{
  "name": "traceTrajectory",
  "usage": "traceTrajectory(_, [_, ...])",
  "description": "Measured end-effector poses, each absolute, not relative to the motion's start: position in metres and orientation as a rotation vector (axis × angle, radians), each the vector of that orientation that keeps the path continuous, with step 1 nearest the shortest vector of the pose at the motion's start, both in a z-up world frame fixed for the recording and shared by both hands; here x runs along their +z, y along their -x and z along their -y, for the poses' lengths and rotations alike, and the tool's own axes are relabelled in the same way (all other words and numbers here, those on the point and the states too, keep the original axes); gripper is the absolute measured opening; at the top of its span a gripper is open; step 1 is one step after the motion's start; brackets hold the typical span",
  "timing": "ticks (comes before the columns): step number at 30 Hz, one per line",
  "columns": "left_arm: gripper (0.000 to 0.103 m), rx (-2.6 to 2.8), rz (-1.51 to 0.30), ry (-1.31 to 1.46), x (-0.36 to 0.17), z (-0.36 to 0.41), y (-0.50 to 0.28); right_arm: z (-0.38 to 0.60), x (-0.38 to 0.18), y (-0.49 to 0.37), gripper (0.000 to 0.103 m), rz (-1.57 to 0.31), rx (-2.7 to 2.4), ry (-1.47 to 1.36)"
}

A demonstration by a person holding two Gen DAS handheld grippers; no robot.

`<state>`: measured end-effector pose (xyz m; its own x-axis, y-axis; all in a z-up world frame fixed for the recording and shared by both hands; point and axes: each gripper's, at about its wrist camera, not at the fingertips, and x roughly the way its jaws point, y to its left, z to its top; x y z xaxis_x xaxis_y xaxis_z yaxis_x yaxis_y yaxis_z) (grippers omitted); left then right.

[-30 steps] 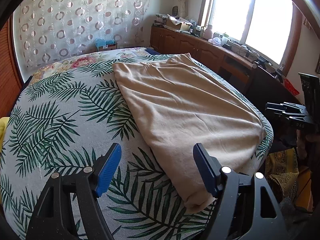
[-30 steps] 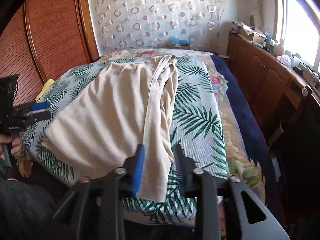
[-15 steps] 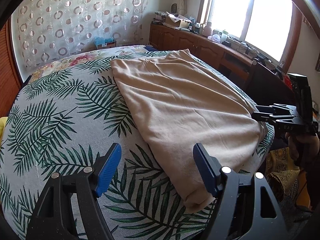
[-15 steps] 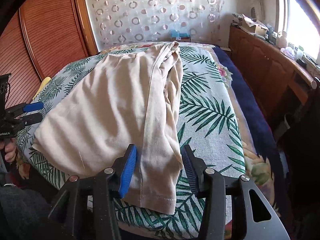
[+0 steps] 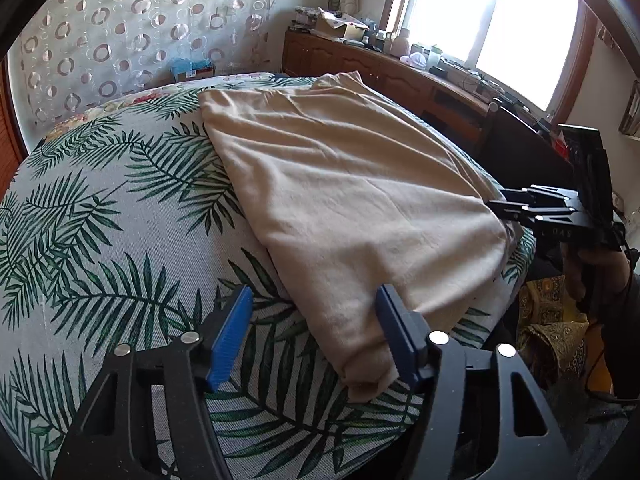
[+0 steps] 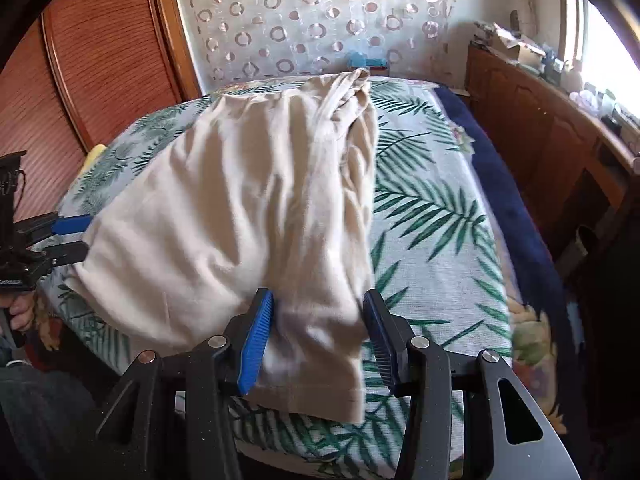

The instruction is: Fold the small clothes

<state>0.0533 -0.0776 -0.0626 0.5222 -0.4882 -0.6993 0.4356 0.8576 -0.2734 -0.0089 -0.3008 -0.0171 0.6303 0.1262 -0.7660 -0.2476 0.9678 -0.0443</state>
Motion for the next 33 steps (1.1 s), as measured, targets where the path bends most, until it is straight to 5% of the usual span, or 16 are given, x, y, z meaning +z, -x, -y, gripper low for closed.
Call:
traceTrajectory(9, [0.055, -0.576, -0.869, 0.068, -0.068, 0.078, -0.046, 0.294, -0.021, 0.014, 0.049, -0.873, 0.238, 0.17])
traceTrajectory(14, [0.018, -0.629, -0.867, 0.079, -0.069, 0.08, -0.045, 0.289, -0.021, 0.017, 0.041, -0.876, 0.283, 0.199])
traceTrajectory(16, [0.01, -0.625, -0.859, 0.079, -0.066, 0.079, -0.046, 0.286, -0.022, 0.019, 0.018, -0.876, 0.31, 0.201])
traceTrajectory(19, [0.009, -0.643, -0.833, 0.11, -0.055, 0.076, -0.047, 0.285, -0.022, 0.018, 0.011, -0.884, 0.36, 0.181])
traceTrajectory(33, [0.009, -0.576, -0.651, 0.217, 0.026, 0.049, -0.133, 0.296, 0.063, -0.024, 0.01, -0.614, 0.421, 0.089])
